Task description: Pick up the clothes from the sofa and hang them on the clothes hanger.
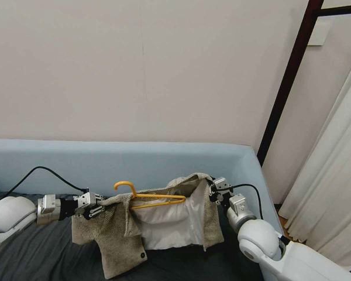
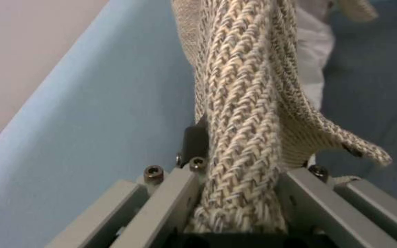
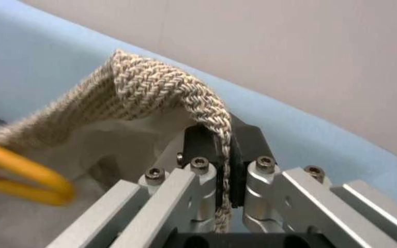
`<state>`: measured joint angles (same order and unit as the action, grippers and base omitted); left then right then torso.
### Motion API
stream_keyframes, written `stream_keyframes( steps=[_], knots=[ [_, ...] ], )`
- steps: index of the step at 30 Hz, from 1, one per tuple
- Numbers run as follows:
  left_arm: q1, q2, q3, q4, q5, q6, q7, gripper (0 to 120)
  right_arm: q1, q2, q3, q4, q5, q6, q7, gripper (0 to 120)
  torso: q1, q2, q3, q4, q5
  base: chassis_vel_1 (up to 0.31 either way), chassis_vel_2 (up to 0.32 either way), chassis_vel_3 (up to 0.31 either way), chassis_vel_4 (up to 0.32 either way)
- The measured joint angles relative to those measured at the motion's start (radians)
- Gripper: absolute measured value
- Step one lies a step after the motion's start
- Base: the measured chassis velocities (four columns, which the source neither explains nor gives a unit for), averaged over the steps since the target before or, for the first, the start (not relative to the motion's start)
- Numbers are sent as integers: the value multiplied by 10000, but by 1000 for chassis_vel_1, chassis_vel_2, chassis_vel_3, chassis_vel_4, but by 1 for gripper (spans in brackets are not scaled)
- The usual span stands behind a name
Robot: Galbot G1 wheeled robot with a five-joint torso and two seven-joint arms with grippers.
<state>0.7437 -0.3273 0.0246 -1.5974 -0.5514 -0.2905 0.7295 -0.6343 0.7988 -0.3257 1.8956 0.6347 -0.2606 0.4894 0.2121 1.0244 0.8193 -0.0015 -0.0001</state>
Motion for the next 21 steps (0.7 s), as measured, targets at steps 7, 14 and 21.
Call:
stream_keyframes(
  steps=[7, 14, 21],
  knots=[
    [-1236, -452, 1310, 66, 83, 836, -1265, 2, -28, -541, 109, 1195, 67, 36, -121, 0, 0, 2, -1, 0, 1, 0, 0, 0, 0],
    [-3429, -1263, 3862, 368, -361, 1302, -1837, 2, -83, -1080, 570, 1934, 648, -195, -105, 0, 0, 1, 0, 3, 1, 0, 0, 0, 0],
    [-6272, -3076, 6381, 1395, -580, 1966, -2627, 2, -1466, -1700, 1750, 2955, 445, -242, -151, 0, 0, 2, 0, 16, 5, 0, 0, 0, 0]
  ],
)
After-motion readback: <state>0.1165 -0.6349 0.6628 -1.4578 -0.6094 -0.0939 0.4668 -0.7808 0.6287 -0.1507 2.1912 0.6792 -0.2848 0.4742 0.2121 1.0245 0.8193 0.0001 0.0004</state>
